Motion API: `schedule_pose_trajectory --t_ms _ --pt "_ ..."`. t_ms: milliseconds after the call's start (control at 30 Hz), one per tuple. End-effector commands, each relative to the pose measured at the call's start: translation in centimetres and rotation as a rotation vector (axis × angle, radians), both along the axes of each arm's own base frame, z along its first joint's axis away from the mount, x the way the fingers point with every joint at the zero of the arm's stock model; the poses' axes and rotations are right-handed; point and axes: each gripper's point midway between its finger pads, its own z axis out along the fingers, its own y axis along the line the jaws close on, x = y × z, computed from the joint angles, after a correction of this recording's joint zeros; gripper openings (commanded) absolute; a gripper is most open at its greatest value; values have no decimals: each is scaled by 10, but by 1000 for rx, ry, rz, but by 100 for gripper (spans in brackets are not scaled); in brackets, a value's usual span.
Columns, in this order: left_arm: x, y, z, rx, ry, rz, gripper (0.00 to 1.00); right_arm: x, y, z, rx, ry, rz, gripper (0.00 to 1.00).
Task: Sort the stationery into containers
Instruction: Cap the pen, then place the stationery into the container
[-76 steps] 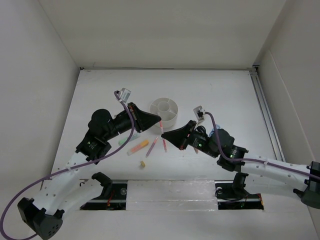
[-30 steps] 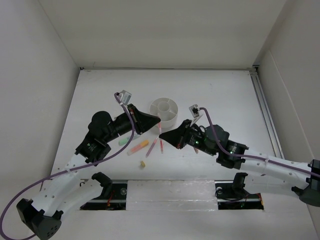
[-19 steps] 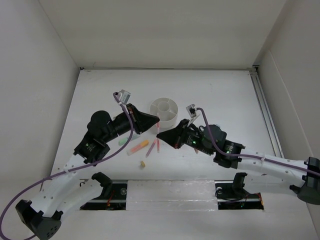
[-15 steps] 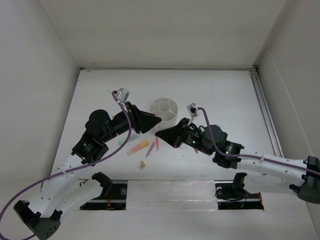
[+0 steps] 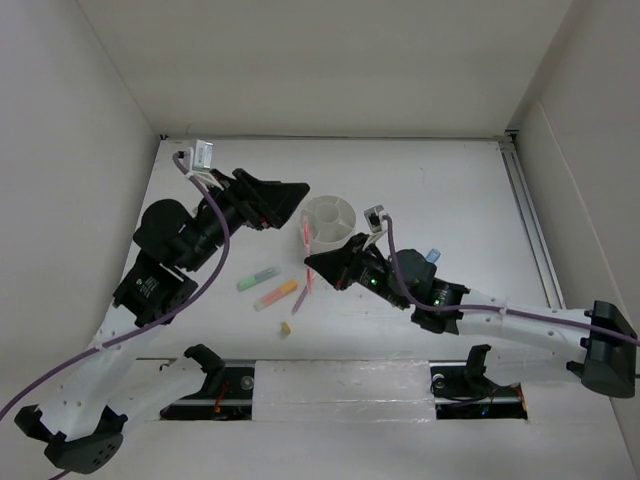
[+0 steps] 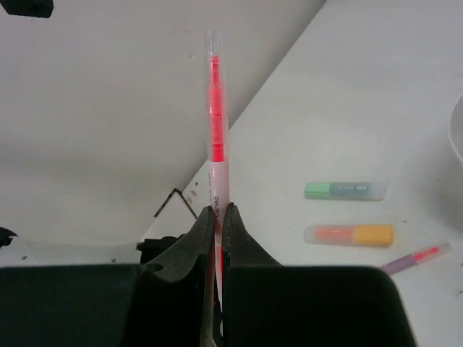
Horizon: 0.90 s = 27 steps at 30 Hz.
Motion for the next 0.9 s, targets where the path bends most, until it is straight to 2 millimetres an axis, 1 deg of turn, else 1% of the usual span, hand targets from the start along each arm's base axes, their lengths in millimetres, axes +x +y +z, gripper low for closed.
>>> schedule_pose_trajectory --t_ms 0,33,67,100,133,167,200,233,267,300,333,367,400,433,467,500,533,567,600,667,700,733,767,800,867 --pt "23 31 -11 78 91 220 99 13 -6 43 75 -174 -70 0" --pt "28 38 -19 107 107 266 99 18 -10 54 89 -225 -104 0" --pt "30 38 -36 167 117 268 99 26 -13 55 73 -264 -137 0" --pt "31 38 -50 207 129 268 99 34 -14 52 21 -334 -159 0" --pt "31 41 -76 262 168 276 99 39 -16 59 31 -389 -176 0" --pt "30 42 -88 293 181 275 99 49 -21 57 18 -434 -191 0" --pt "28 45 -101 334 186 272 99 53 -22 59 17 -486 -189 0" --pt "25 51 -115 371 209 284 99 60 -20 58 -23 -573 -185 0" --pt "27 55 -131 405 242 304 99 68 -24 70 0 -655 -172 0" --pt "25 59 -137 430 242 310 99 76 -25 73 -12 -690 -177 0" --pt "24 66 -140 440 241 329 99 89 -21 65 -58 -717 -168 0" --pt "23 69 -143 454 234 342 99 99 -20 64 -85 -740 -158 0" --pt "21 71 -154 466 245 340 99 110 -22 75 -91 -789 -152 0" --pt "21 74 -157 475 234 348 99 118 -21 74 -109 -809 -146 0" --pt "18 76 -152 449 209 352 99 130 -16 62 -149 -816 -137 0" --pt "17 77 -155 450 210 352 99 141 -19 61 -155 -832 -130 0" --pt "18 81 -157 459 217 374 99 146 -17 68 -144 -855 -122 0" --pt "18 86 -152 453 210 398 99 155 -12 55 -165 -844 -98 0" --pt "21 96 -148 430 216 464 99 162 -11 51 -174 -845 -86 0" --pt "23 108 -154 432 253 530 99 172 -14 50 -171 -878 -63 0" --pt "23 113 -158 439 273 550 99 178 -11 38 -162 -840 -47 0" --pt "25 122 -160 440 288 603 99 178 -11 38 -143 -853 -31 0" --pt "27 125 -162 430 316 632 99 181 -11 39 -134 -855 -28 0" --pt "30 130 -167 444 340 662 99 186 -7 30 -138 -831 -20 0" --pt "30 140 -166 439 353 721 99 186 -4 25 -134 -837 -11 0"
